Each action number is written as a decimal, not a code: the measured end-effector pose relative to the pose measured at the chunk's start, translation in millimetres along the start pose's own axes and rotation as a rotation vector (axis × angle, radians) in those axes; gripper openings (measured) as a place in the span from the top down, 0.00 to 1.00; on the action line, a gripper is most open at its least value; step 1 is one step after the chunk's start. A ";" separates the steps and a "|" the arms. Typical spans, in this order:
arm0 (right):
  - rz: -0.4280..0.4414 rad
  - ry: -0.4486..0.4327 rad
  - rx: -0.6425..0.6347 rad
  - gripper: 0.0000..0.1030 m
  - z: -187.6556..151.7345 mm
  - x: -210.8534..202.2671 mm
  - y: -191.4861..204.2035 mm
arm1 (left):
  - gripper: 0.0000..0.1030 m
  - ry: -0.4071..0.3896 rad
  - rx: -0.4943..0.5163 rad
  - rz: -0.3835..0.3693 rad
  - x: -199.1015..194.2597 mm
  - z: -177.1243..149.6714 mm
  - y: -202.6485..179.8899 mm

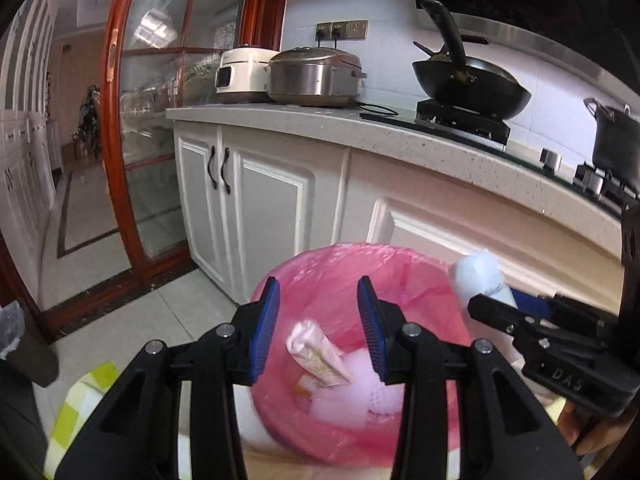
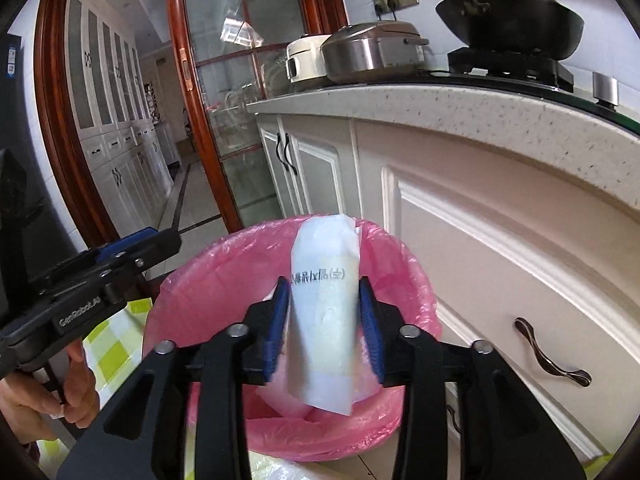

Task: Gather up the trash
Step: 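Open both tools to drop the cup and packet into the bin, then move both tools back over the table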

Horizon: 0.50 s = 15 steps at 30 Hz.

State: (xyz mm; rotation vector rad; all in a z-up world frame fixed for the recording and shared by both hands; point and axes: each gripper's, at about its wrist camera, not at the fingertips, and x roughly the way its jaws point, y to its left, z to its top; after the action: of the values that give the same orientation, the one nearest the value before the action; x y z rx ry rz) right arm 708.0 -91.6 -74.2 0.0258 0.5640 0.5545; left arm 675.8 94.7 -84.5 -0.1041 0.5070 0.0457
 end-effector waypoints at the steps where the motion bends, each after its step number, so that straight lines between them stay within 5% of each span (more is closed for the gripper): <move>1: -0.007 -0.003 0.002 0.54 -1.7 -3.6 0.1 | 0.57 -0.001 0.003 0.006 -5.7 -2.7 1.3; 8: -0.022 -0.010 0.008 0.54 -11.6 -68.9 5.7 | 0.29 -0.032 -0.003 0.066 -78.5 -19.0 14.1; 10: -0.013 -0.020 0.008 0.54 -17.9 -97.9 12.9 | 0.14 -0.042 0.004 0.079 -108.6 -25.9 14.7; 15: -0.015 -0.030 0.025 0.45 -58.4 -176.0 41.7 | 0.05 -0.078 0.023 0.068 -181.6 -52.5 5.2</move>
State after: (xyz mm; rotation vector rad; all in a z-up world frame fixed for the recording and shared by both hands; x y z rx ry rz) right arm 533.8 -152.2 -28.6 0.0534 0.5417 0.5313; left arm 491.5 90.8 -42.2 -0.0625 0.4331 0.1102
